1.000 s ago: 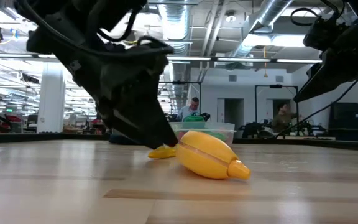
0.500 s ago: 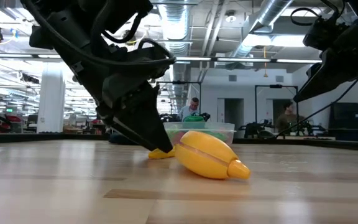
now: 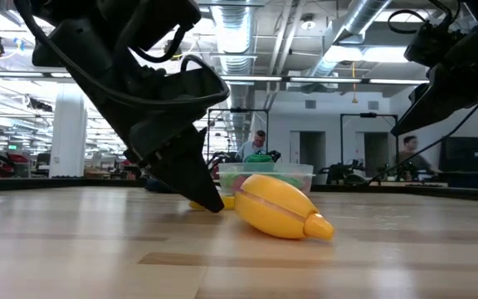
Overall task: Pick and placing Produce into tupperware
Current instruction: Put the yellow corn into the transparent container
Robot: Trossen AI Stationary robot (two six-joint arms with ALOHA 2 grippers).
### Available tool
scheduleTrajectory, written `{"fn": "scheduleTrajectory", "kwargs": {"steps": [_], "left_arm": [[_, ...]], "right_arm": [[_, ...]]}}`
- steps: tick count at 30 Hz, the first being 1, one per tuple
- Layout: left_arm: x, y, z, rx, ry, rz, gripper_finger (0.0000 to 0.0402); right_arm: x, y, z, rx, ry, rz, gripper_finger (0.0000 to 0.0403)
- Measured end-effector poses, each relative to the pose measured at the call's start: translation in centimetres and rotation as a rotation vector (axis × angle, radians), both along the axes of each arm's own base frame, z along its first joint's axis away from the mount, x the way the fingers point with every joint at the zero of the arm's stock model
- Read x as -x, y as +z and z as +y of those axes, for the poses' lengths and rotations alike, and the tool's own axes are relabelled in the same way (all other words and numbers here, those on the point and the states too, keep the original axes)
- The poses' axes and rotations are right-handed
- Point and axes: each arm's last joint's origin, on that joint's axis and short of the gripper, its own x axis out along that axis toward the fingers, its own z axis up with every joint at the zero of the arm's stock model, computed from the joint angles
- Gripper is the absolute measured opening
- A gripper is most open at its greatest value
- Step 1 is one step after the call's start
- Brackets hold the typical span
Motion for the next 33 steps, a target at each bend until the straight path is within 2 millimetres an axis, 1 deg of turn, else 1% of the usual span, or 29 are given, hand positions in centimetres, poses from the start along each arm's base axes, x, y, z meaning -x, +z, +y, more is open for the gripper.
{"fn": "scheduleTrajectory", "kwargs": {"steps": [8,12,27,33], "left_arm": [[-0.06,-0.05,-0.14,-0.022,-0.04,0.0,0.0186],[-0.06,-0.08,-0.1,-0.03,-0.045,0.003,0.0157],[-0.02,-0.14,0.03,-0.08,-0.062,0.012,0.0073],[-0.1,-0.11,0.18,-0.109,-0.081,0.015,0.0055]], "right_arm": [[0.0,0.01,0.0,0.0,0.0,-0.001,0.0239],[0.0,0.01,0.0,0.0,0.0,-0.001,0.0239],[0.0,0.0,0.0,0.001,0.0,0.0,0.0239],[0.01,-0.01,-0.01,0.001,0.0,0.001,0.0239]]}}
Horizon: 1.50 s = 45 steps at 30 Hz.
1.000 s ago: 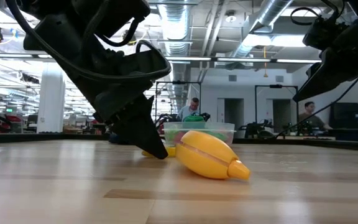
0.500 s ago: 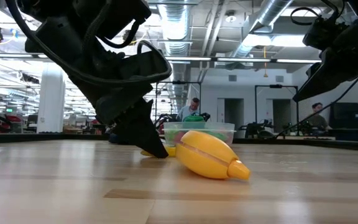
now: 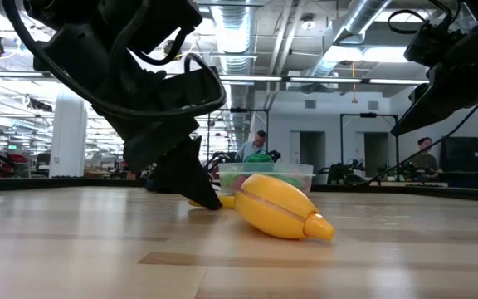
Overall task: Pick and placing Produce into tupperware
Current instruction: Put the yellow corn into the transparent container
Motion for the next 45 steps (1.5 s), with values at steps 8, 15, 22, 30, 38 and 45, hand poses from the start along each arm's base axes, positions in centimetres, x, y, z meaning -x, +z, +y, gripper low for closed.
{"fn": "scheduleTrajectory", "kwargs": {"steps": [8,15,22,30,38,45], "left_arm": [[-0.5,0.1,0.6,-0.042,-0.035,-0.016,0.005],[-1.0,0.2,2.0,-0.077,-0.036,-0.014,0.005],[-1.5,1.8,3.7,-0.121,-0.039,-0.047,0.005],[-1.1,6.2,5.4,-0.258,-0.03,-0.131,0.005],[-0.2,10.3,8.0,-0.356,0.01,-0.186,0.005],[0.0,11.3,11.4,-0.415,0.073,-0.17,0.005]], "right_arm": [[0.0,0.0,0.0,0.0,0.0,0.0,0.0239],[0.0,0.0,0.0,0.0,0.0,0.001,0.0239],[0.0,0.0,0.0,0.002,0.0,0.005,0.0239],[0.1,-0.1,0.0,0.003,0.0,0.008,0.0239],[0.1,-0.1,0.0,0.004,0.0,0.01,0.0239],[0.1,-0.1,0.0,0.004,0.001,0.011,0.0239]]}}
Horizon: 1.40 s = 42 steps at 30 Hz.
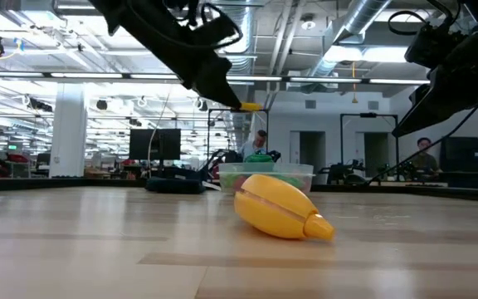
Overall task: Pick and placing Produce into tupperware
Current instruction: Put the yellow corn into the transparent container, then put the yellow banana into the transparent container
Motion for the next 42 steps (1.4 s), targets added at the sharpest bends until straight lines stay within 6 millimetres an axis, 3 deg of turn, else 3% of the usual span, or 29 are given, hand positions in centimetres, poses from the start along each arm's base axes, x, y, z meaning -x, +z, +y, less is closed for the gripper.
{"fn": "scheduleTrajectory", "kwargs": {"steps": [9,14,20,27,42], "left_arm": [[0.4,-0.1,6.4,0.129,0.068,-0.047,0.005],[0.4,-0.4,8.8,0.23,0.01,-0.105,0.005],[-0.9,-1.5,9.7,0.264,-0.06,-0.176,0.005],[-2.1,-4.0,10.3,0.291,-0.055,-0.136,0.005],[-2.9,-3.7,10.5,0.273,-0.072,-0.168,0.005]], "right_arm": [[0.0,0.0,0.0,-0.002,-0.001,-0.006,0.0239],[-0.1,0.1,0.0,-0.003,-0.001,-0.007,0.0239],[-0.1,0.1,0.0,0.0,-0.006,-0.011,0.0239],[-0.1,0.1,0.0,0.001,-0.009,-0.019,0.0239],[-0.1,0.1,0.0,0.001,-0.01,-0.016,0.0239]]}}
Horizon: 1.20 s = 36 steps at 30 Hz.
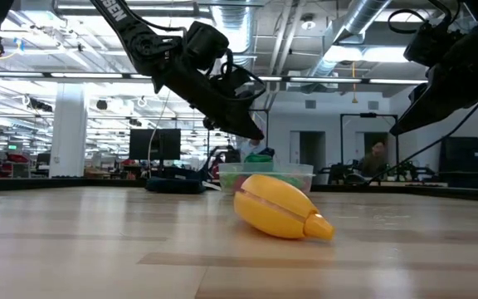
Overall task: Pick and placing Produce into tupperware
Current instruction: Put the yellow banana into the transparent container
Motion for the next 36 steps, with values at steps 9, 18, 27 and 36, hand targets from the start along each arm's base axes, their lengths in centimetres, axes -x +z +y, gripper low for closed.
{"fn": "scheduleTrajectory", "kwargs": {"steps": [9,18,27,36], "left_arm": [[-0.1,2.0,-2.3,0.023,-0.449,-0.081,0.005],[1.5,3.0,-6.8,-0.004,-0.793,0.07,0.005],[3.7,1.8,-12.1,0.093,-0.92,0.358,0.005],[6.7,-1.5,-14.1,0.153,-0.803,0.575,0.005]], "right_arm": [[-0.5,0.4,0.2,-0.03,0.009,-0.057,0.0239],[-1.5,-0.3,0.6,-0.026,0.011,-0.043,0.0239],[-4.1,-1.4,1.5,0.051,0.096,-0.092,0.0239],[-7.2,-1.7,1.3,-0.05,0.19,-0.245,0.0239]]}}
